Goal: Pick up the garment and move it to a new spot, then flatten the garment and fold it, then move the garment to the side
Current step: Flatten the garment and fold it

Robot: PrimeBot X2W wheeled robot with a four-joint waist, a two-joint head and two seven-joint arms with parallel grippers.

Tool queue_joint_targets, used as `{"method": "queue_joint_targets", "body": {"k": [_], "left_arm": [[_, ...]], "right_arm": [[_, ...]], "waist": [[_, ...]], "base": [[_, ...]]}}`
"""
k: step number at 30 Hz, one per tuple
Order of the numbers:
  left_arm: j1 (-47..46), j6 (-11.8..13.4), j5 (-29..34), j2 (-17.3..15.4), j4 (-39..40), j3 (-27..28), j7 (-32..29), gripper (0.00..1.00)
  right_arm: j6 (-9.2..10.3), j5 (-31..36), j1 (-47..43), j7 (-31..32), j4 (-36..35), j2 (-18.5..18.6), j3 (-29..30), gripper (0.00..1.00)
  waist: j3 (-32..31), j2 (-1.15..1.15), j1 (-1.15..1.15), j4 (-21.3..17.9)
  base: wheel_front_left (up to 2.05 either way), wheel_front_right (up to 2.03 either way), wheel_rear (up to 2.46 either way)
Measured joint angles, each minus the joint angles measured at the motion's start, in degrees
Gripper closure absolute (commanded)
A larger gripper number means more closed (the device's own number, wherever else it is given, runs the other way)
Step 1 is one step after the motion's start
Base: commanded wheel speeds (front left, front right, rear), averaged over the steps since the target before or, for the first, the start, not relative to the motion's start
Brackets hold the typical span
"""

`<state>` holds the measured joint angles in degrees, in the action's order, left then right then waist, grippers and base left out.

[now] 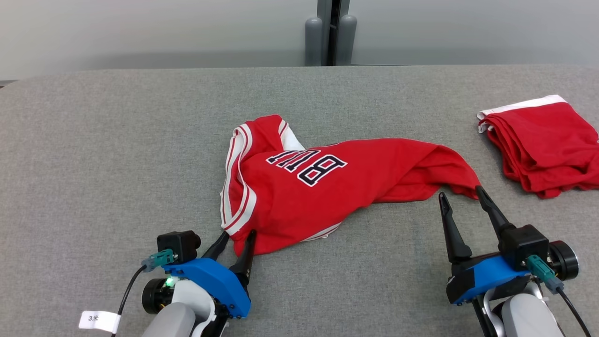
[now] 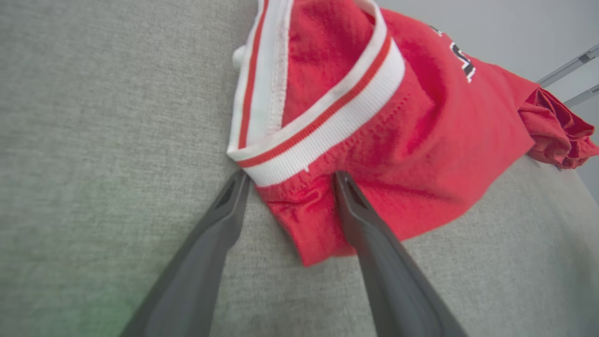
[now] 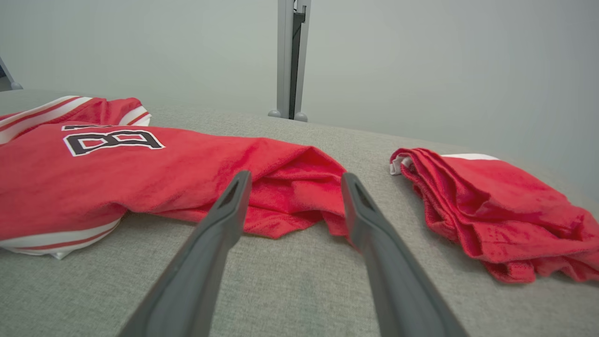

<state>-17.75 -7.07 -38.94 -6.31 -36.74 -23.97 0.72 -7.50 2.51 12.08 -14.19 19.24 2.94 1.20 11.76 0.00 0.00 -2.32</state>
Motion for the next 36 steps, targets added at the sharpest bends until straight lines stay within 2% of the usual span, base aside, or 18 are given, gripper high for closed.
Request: {"method": "queue_joint_targets", "body": {"k": [2,3,4,5,6,14,19,23,32,36], "left_arm": [[-0.76,0.04,0.3,0.13,-1.21,-0.36,0.43,0.0],[-1.12,0.04,0.32,0.27,-1.64,-0.49,0.69,0.1],[-1.37,0.04,0.65,0.33,-1.93,-0.64,1.27,0.52],[-1.54,0.05,1.1,0.32,-2.22,-0.81,1.92,0.82],[-1.73,0.05,1.47,0.25,-2.43,-0.94,2.61,1.0],[-3.05,1.08,4.64,-1.51,-0.4,-0.92,10.44,1.0],[-3.43,2.82,8.4,-4.2,6.47,-1.08,13.04,1.0],[-1.8,5.84,11.99,-6.82,14.86,-1.62,13.49,1.0],[7.84,13.7,16.93,-13.06,39.33,-2.85,6.47,1.0],[11.05,16.07,15.5,-14.61,45.03,-1.27,2.59,1.0]], "right_arm": [[0.0,-0.09,0.07,-0.03,0.13,0.0,-0.23,0.0],[0.0,-0.14,0.08,-0.04,0.22,-0.01,-0.29,0.0],[0.0,-0.15,0.08,-0.09,0.26,-0.01,-0.31,0.0],[0.0,-0.16,0.08,-0.1,0.34,-0.01,-0.25,0.0],[0.0,-0.19,0.08,-0.13,0.42,-0.01,-0.15,0.0],[0.0,-0.76,0.01,-0.53,0.94,-0.01,0.77,0.0],[0.0,-1.21,-0.38,-0.6,1.52,-0.01,1.03,0.0],[0.0,-1.59,-0.83,-0.69,1.96,-0.02,1.33,0.0],[0.0,-2.27,-2.25,-0.77,2.35,-0.04,2.0,0.0],[0.0,-2.52,-2.34,-0.78,2.08,-0.05,2.12,0.0]], "waist": [[0.0,0.0,0.0,-0.19],[-0.01,0.0,0.0,-0.26],[-0.03,0.0,0.0,-0.3],[-0.07,0.0,0.0,-0.32],[-0.11,0.0,0.0,-0.3],[-1.14,0.0,0.0,0.75],[-2.41,0.0,0.0,1.8],[-3.69,0.0,0.0,2.49],[-5.68,0.0,0.0,3.27],[-5.33,0.0,0.0,3.11]], "base": [[0.0,0.0,0.0],[0.0,0.0,0.0],[0.0,0.0,0.0],[0.0,0.0,0.0],[0.0,0.0,0.0],[0.0,0.0,0.0],[0.0,0.0,0.0],[0.0,0.0,0.0],[0.0,0.0,0.0],[0.0,0.0,0.0]]}}
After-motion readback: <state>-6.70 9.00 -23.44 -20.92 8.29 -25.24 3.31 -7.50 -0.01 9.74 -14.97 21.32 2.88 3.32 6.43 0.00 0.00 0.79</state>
